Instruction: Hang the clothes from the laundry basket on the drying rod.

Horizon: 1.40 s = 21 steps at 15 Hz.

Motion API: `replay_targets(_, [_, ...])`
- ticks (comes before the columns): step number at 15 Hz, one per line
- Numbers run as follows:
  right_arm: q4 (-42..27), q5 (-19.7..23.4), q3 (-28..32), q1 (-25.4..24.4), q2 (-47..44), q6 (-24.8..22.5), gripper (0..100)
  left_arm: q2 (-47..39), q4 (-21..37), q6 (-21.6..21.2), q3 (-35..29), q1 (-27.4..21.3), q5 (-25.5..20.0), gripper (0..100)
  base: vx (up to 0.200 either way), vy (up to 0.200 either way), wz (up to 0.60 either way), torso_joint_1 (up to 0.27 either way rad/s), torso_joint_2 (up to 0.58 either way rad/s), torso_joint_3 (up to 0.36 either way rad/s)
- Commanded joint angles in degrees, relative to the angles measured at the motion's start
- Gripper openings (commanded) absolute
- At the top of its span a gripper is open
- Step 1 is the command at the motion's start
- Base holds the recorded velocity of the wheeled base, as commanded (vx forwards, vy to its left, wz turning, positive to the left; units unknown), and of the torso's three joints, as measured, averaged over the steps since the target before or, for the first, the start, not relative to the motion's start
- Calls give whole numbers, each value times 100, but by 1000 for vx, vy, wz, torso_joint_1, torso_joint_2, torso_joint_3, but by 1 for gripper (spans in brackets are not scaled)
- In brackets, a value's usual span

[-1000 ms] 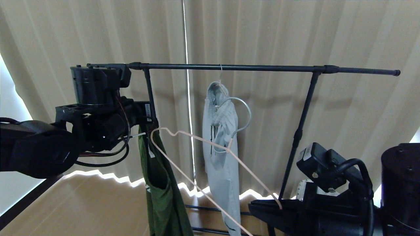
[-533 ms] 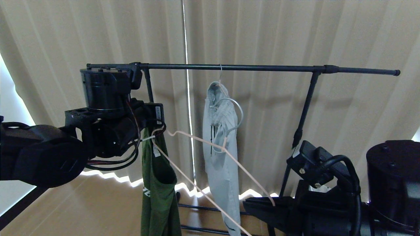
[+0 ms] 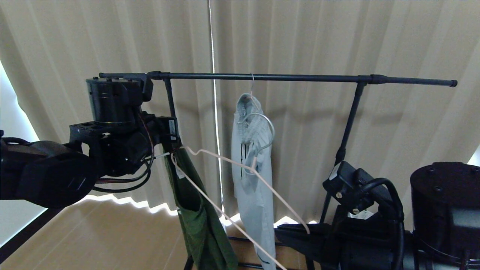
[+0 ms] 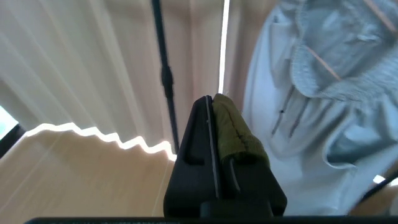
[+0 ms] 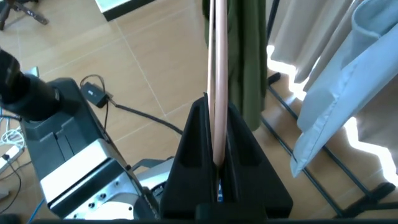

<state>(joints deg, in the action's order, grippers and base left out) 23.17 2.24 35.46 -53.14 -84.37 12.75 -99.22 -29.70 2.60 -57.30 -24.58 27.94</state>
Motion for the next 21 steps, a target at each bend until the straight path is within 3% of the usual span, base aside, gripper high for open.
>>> replay_targets(1, [47,4,-4,-21,0,-1,0,-62,-1,13,-1,67,1,0,0,0,0,0,0,0])
replay_targets(4, [196,4,-4,-214,-71,-10,0,-62,-1,4,-1,32,-8,0,0,0,0,0,0,0])
replay_targets(21, [952,-13,92,-127,-712,-45,0,474,-1,13,412,-232,-26,0,0,0,0,0,0,0])
